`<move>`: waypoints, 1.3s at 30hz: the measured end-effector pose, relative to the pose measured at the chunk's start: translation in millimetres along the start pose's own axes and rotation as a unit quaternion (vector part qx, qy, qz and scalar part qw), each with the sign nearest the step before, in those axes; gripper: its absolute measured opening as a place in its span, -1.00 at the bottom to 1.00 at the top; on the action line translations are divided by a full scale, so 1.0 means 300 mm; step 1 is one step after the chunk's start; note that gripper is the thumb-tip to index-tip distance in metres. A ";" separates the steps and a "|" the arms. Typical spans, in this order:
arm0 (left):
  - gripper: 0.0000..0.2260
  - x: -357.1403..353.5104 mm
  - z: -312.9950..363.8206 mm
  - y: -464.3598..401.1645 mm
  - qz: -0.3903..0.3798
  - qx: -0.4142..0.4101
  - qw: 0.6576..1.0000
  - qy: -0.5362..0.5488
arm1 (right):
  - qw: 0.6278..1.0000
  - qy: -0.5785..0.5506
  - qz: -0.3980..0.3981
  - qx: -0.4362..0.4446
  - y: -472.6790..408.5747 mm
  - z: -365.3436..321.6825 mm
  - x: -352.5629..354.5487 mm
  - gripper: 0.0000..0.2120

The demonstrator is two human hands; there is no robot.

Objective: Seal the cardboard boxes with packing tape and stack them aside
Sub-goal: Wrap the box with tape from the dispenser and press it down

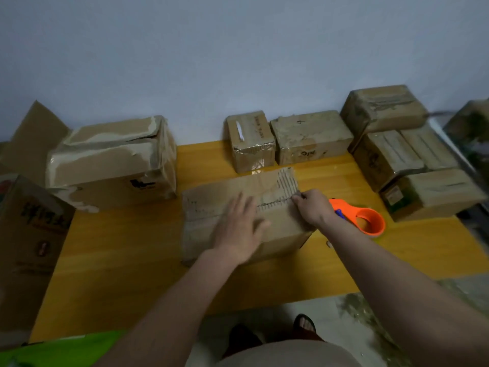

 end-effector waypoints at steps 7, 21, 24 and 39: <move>-0.18 -0.146 0.160 -0.057 -0.099 -0.066 0.981 -0.151 | 0.998 -0.045 -0.030 0.038 0.014 0.045 0.054 -0.76; -0.21 -0.152 0.306 -0.144 -0.035 -0.001 0.994 -0.104 | 0.998 0.061 0.010 -0.017 -0.127 0.381 0.178 -0.63; -0.21 -0.160 0.327 -0.156 -0.016 0.034 0.995 -0.095 | 0.993 0.102 0.010 -0.051 -0.171 0.459 0.182 -0.57; -0.22 -0.149 0.289 -0.105 -0.012 0.064 0.994 -0.092 | 0.985 0.142 -0.042 -0.088 -0.228 0.589 0.166 -0.65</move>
Point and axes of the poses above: each hand's wrist, its own y-axis away from the middle knuckle, its own x-axis out of the back of the hand, z = x × y, the point moved 7 cm from there along -y, towards the middle knuckle, and after that the axes turned 4 degrees about -x, right-handed, at the moved point
